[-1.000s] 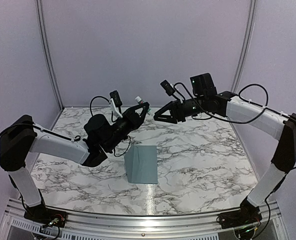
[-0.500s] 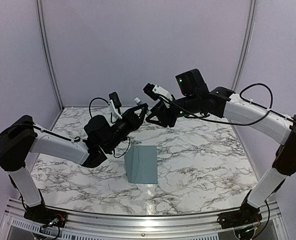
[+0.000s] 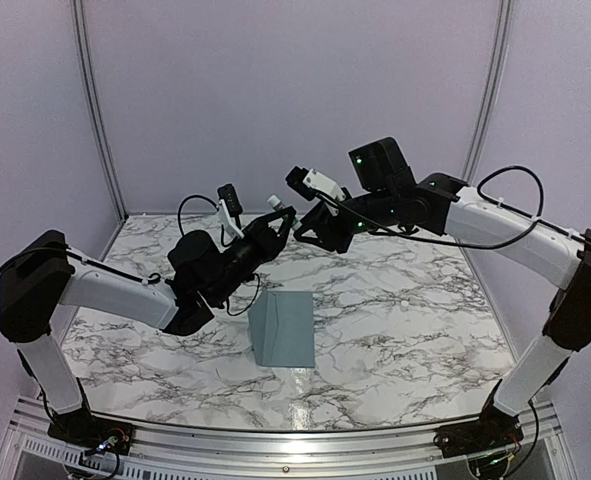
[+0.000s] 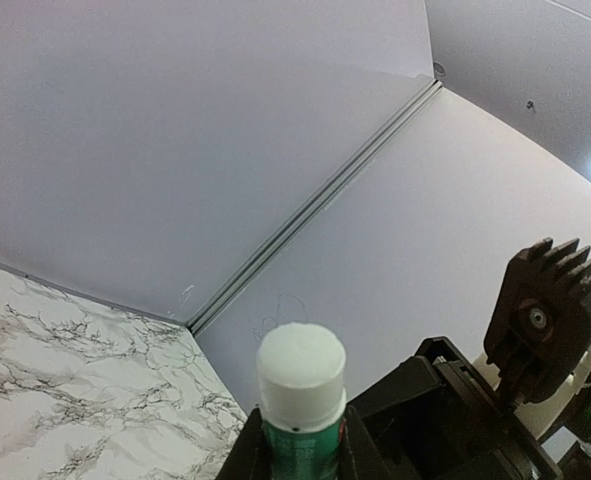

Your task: Place the letter into the envelope and seal it

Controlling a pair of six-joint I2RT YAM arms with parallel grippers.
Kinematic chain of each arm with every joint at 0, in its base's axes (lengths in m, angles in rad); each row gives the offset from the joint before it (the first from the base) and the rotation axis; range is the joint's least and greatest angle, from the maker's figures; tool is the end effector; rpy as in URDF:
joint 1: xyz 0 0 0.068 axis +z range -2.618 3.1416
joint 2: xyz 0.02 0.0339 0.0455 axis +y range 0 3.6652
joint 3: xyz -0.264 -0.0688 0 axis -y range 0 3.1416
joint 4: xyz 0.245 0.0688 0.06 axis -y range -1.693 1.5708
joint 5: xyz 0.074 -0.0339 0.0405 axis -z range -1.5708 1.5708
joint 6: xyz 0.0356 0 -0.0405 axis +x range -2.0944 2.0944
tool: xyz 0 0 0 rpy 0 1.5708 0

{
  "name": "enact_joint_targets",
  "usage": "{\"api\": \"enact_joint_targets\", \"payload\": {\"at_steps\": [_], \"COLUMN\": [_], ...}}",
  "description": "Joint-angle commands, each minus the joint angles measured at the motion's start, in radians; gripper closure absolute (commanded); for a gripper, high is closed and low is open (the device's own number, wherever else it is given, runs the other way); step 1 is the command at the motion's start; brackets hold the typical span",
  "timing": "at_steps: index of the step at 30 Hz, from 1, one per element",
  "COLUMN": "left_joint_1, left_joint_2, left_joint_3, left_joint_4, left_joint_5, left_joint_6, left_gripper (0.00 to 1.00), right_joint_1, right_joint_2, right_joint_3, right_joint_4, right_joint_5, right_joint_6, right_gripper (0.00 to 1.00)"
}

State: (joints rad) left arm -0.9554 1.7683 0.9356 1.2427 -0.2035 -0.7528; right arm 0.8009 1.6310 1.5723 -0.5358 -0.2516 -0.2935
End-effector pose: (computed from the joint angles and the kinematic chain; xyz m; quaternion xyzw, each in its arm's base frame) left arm 0.2258 -0.3069 0.2749 -0.0293 0.5513 -0.5907 0.5885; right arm 0.2539 0.2746 0.3618 -0.5061 0.7177 0.2240 0.4226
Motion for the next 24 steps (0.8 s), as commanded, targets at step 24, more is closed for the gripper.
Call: {"api": "enact_joint_targets", "payload": {"at_steps": [24], "left_joint_1": [0.003], "left_joint_2": [-0.003], "left_joint_3": [0.009], "left_joint_4": [0.007], "left_joint_5": [0.013], "left_joint_6": [-0.004], "left_gripper": [1.0], "right_joint_1": [0.013], "right_joint_2": [0.023], "right_joint_3": [0.061], "right_joint_4": [0.0], "right_joint_5": [-0.032], "right_joint_6": [-0.019], "right_gripper": [0.81]}}
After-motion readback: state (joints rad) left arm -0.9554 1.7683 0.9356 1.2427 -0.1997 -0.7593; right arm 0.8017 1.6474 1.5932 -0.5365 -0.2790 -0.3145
